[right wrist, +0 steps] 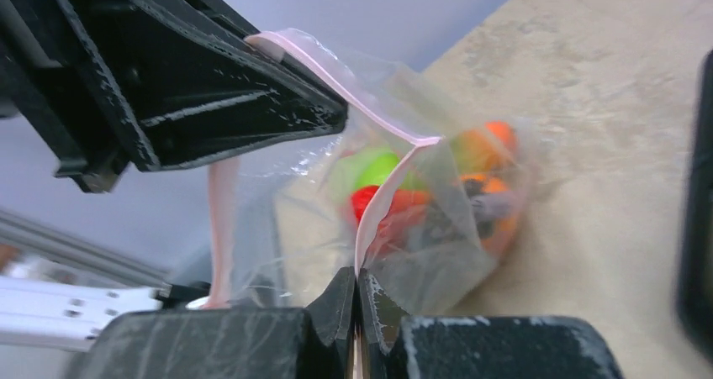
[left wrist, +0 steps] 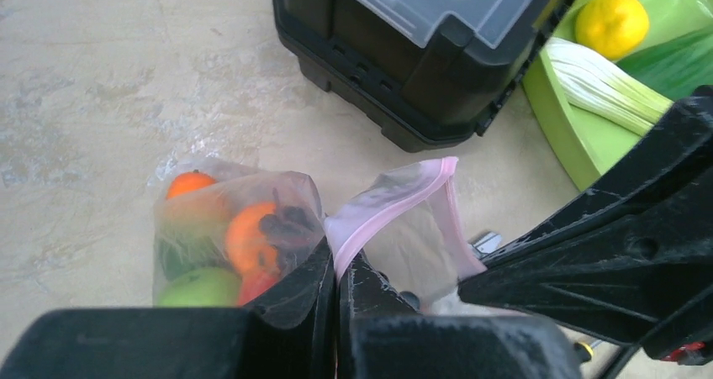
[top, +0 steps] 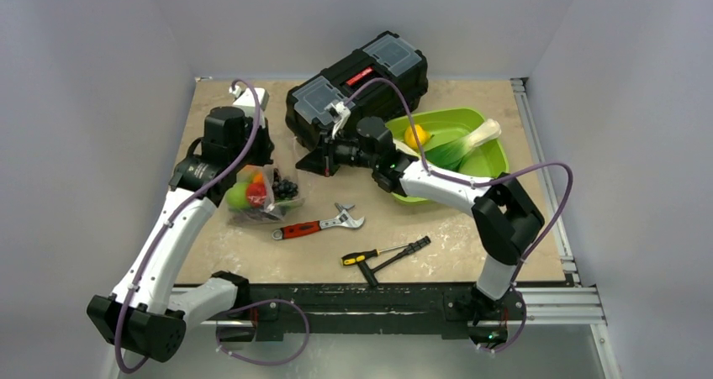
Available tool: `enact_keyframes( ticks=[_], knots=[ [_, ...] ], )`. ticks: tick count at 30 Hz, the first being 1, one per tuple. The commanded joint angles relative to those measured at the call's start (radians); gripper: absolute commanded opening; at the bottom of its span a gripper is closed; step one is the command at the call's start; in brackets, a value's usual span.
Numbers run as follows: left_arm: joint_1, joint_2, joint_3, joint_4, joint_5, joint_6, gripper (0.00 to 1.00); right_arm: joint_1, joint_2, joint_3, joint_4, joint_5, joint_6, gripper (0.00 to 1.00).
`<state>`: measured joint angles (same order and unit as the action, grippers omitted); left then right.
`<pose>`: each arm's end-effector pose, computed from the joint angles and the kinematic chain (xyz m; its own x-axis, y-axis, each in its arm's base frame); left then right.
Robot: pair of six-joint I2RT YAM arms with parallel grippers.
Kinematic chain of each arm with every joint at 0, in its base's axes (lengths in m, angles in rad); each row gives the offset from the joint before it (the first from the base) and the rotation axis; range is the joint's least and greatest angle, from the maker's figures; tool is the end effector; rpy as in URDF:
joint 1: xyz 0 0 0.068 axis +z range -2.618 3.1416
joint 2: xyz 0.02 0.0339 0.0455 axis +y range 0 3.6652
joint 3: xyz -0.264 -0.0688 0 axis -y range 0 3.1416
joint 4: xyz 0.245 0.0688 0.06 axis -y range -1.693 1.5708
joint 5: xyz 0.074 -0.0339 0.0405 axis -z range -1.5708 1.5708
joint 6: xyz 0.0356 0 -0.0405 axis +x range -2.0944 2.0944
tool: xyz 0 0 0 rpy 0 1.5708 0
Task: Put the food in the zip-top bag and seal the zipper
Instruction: Adjust the zipper food storage bag at the center of the board.
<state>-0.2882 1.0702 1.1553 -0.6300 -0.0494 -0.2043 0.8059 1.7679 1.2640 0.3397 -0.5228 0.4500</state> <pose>0.2172 -0.0625 0.3689 -0.5360 -0.0525 -0.8426 0.1375 0.9793 -0.1484 0.2771 0.3143 0.2895 -0.5222 0.0002 -0.8528 -0.8208 0.2715 0.5026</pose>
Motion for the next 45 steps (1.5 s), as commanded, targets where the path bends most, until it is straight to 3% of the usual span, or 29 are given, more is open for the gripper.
enact_keyframes(
  ticks=[1,3,6,13,18,22,25,28,32,35,37,39,42,45],
  knots=[
    [-0.009,-0.016,0.084,-0.018,0.158,0.058,0.0,0.036,-0.048,-0.089,0.445,0.027,0.49,0.0],
    [-0.009,-0.008,0.121,-0.099,0.24,0.058,0.0,0.048,-0.058,-0.092,0.458,0.082,0.587,0.0],
    [-0.009,-0.025,0.139,-0.173,0.324,0.048,0.11,0.057,-0.065,-0.109,0.49,0.156,0.687,0.0],
    [-0.011,-0.09,0.091,-0.215,0.488,0.039,0.49,0.078,-0.06,-0.109,0.497,0.276,0.781,0.0],
    [-0.034,-0.125,0.058,-0.23,0.466,0.054,0.84,0.079,-0.075,-0.102,0.476,0.316,0.824,0.0],
    [-0.16,-0.146,0.028,-0.223,0.255,0.072,0.88,0.083,-0.081,-0.078,0.43,0.341,0.871,0.0],
    [-0.212,-0.141,0.006,-0.186,0.111,0.065,0.84,0.089,-0.073,-0.061,0.413,0.339,0.909,0.0],
    [-0.219,-0.123,0.006,-0.18,0.006,0.058,0.7,0.099,-0.084,-0.06,0.388,0.365,0.917,0.0],
    [-0.218,-0.126,0.009,-0.182,-0.119,0.054,0.49,0.116,-0.085,-0.055,0.365,0.394,0.918,0.0],
    [-0.219,-0.121,0.023,-0.166,-0.168,0.058,0.27,0.136,-0.071,-0.024,0.328,0.405,0.903,0.0],
    [-0.219,-0.11,0.047,-0.173,-0.19,0.047,0.05,0.143,-0.063,-0.009,0.318,0.406,0.874,0.0],
    [-0.218,-0.107,0.067,-0.202,-0.252,0.011,0.0,0.144,-0.059,-0.013,0.327,0.404,0.839,0.0],
    [-0.217,-0.118,0.118,-0.288,-0.388,-0.106,0.0,0.13,-0.055,0.007,0.28,0.35,0.746,0.36],
    [-0.215,-0.087,0.232,-0.454,-0.544,-0.284,0.0,0.106,-0.082,0.036,0.23,0.299,0.582,0.52]
  ],
)
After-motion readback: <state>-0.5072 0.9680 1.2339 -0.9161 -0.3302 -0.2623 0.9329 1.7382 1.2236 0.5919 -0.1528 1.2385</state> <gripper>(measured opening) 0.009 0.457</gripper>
